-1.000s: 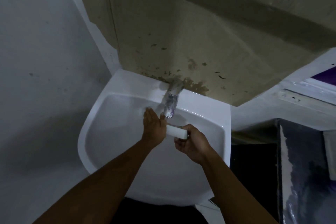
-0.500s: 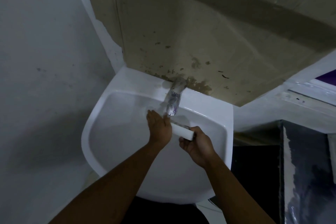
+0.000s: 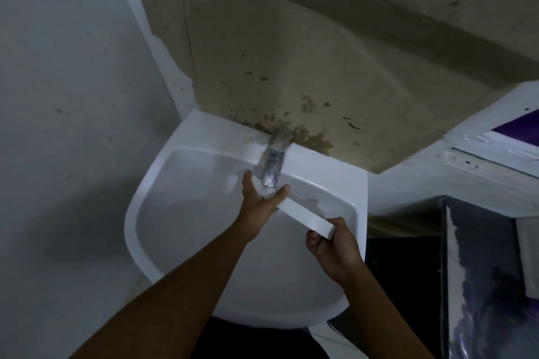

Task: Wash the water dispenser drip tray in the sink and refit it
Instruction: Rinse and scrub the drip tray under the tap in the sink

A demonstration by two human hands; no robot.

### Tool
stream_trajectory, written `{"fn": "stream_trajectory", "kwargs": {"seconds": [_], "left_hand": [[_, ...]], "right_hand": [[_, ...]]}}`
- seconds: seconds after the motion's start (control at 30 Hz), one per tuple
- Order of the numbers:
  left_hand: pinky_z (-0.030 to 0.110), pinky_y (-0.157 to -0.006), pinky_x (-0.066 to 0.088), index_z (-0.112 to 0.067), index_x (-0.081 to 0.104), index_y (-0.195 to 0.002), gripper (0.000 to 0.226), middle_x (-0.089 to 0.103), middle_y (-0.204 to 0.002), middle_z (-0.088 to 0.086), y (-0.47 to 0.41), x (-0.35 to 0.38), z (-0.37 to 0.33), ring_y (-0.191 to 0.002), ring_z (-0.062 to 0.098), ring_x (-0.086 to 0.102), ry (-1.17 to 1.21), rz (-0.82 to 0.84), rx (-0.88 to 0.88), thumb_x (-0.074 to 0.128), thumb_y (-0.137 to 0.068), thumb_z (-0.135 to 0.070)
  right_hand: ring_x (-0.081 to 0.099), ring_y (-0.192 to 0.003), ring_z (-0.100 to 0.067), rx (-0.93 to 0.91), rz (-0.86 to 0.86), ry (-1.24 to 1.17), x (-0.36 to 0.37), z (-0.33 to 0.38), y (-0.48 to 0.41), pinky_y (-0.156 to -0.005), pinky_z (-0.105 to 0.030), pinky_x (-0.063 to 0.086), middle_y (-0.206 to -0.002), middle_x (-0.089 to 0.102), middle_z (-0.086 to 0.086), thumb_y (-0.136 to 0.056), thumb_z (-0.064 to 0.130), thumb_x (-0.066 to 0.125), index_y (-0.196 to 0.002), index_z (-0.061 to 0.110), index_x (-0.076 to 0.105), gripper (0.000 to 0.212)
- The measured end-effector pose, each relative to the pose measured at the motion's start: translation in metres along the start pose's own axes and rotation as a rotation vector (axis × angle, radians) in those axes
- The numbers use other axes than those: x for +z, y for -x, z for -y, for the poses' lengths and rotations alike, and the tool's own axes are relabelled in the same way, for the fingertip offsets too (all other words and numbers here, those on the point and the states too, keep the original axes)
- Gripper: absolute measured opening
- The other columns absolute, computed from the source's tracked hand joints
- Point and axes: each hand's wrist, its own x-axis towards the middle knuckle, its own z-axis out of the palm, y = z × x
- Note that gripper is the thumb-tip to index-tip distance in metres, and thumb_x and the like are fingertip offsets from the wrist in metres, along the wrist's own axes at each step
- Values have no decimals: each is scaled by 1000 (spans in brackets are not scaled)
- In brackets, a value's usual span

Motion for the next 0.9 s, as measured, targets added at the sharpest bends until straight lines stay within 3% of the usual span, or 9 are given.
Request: {"fn": "stream_trajectory", "kwargs": {"seconds": [0.07,0.2,0.27,0.37,0.47,0.6,0.73,0.77,0.9], "left_hand": [[27,-51,55,-14,40,-126,72,55,-121,23,-5,-7,3,-84,24,63,92,36,20,82,-70,-30],[40,-62,60,-4,58,-108,31,62,-108,26,-13,-20,8,-90,34,68,173,12,30,71,-83,-19],[38,-59,59,-6,65,-101,19,65,-98,25,-15,-23,6,-77,31,71,177,-30,31,62,-90,-21],[38,-55,59,-4,66,-100,32,69,-82,16,-14,-26,0,-65,25,72,225,-125,-45,50,-97,-32],[46,-73,58,-8,65,-101,25,66,-88,17,-12,-26,1,-72,25,68,133,-70,-58,56,-94,-30],[28,-61,54,-10,61,-109,42,66,-89,10,-4,-22,9,-68,14,66,86,60,3,78,-76,-30],[39,-71,48,-17,68,-84,7,67,-64,-1,-6,-28,10,-63,14,65,98,7,41,67,-88,-22],[36,-68,48,-18,69,-79,13,66,-62,0,-7,-29,9,-60,12,67,90,-20,51,62,-91,-20],[30,-56,59,-10,69,-84,25,67,-88,19,-11,-38,4,-79,26,70,210,-131,-46,53,-96,-24]], "right_hand": [[52,-55,-18,29,22,62,-6,3,1,-48,-26,48,-70,60,-10,-87,13,48,-104,5,57,21],[55,-53,-18,61,27,102,-12,3,2,-48,-27,51,-61,58,-8,-88,15,47,-104,2,57,23],[55,-53,-18,62,33,71,-13,2,1,-48,-27,50,-61,59,-8,-88,14,47,-105,2,55,23],[56,-53,-19,53,32,70,-12,4,-2,-48,-27,51,-61,61,-9,-86,14,49,-104,4,54,22],[57,-53,-20,13,1,89,-10,4,-5,-49,-28,52,-61,63,-9,-86,14,49,-104,4,55,22],[57,-53,-20,1,-24,89,-9,8,-6,-48,-27,52,-59,62,-9,-87,13,48,-100,3,56,18],[52,-50,-19,31,-46,57,-9,9,-4,-44,-26,49,-60,60,-10,-87,12,47,-96,3,54,15],[52,-50,-19,31,-46,53,-10,9,-3,-44,-26,49,-61,60,-10,-87,12,48,-96,3,54,14],[56,-49,-19,41,-18,126,-12,4,-6,-47,-27,51,-59,61,-9,-86,14,50,-101,2,59,21]]}}
